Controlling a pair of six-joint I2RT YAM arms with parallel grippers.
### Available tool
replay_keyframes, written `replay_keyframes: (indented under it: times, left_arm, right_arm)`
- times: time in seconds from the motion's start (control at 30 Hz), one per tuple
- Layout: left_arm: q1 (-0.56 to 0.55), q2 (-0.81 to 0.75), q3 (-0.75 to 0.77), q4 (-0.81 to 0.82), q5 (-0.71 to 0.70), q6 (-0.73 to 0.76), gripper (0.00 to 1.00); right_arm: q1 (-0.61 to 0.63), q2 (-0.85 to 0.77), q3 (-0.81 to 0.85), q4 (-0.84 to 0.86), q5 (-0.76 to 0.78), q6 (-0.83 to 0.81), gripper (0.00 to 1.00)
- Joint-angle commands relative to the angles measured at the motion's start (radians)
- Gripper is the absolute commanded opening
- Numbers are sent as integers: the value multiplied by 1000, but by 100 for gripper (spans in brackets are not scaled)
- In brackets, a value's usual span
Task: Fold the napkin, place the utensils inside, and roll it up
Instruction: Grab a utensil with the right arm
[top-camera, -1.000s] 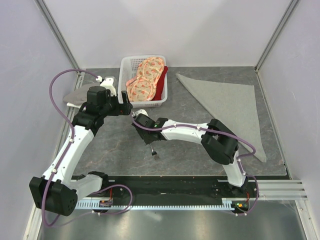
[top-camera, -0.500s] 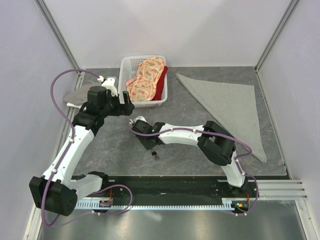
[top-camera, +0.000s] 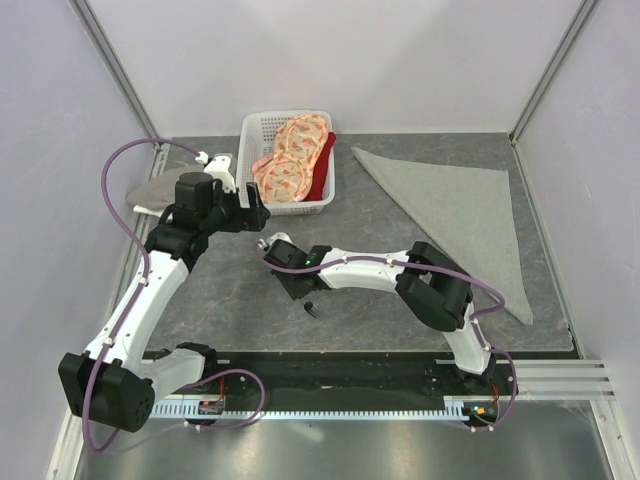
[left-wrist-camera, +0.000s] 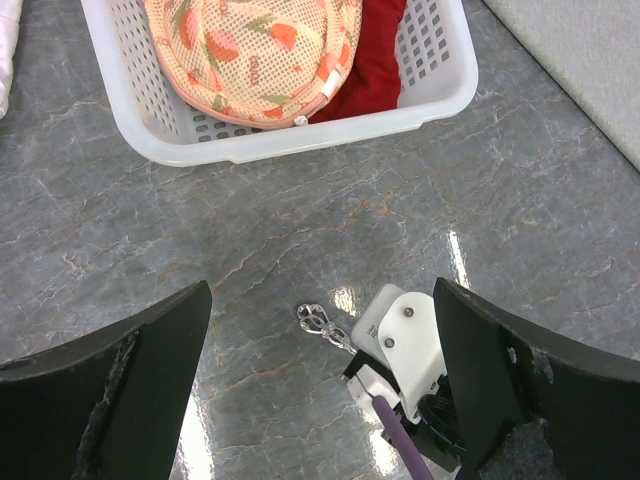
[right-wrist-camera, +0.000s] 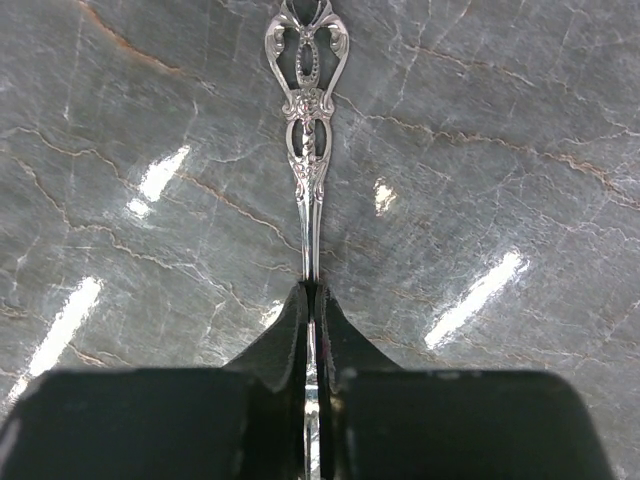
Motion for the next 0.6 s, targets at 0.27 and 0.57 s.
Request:
replay_keyframes:
  times: [0.27, 0.57]
  left_arm:
    - [-1, -17, 3, 41, -16, -19, 100]
    - [-3, -20, 5, 39, -29, -21, 100]
  right_arm:
    - [-2, -180, -189, -23, -36, -20, 0]
    - [-52, -469, -337, -198, 102, -41, 0]
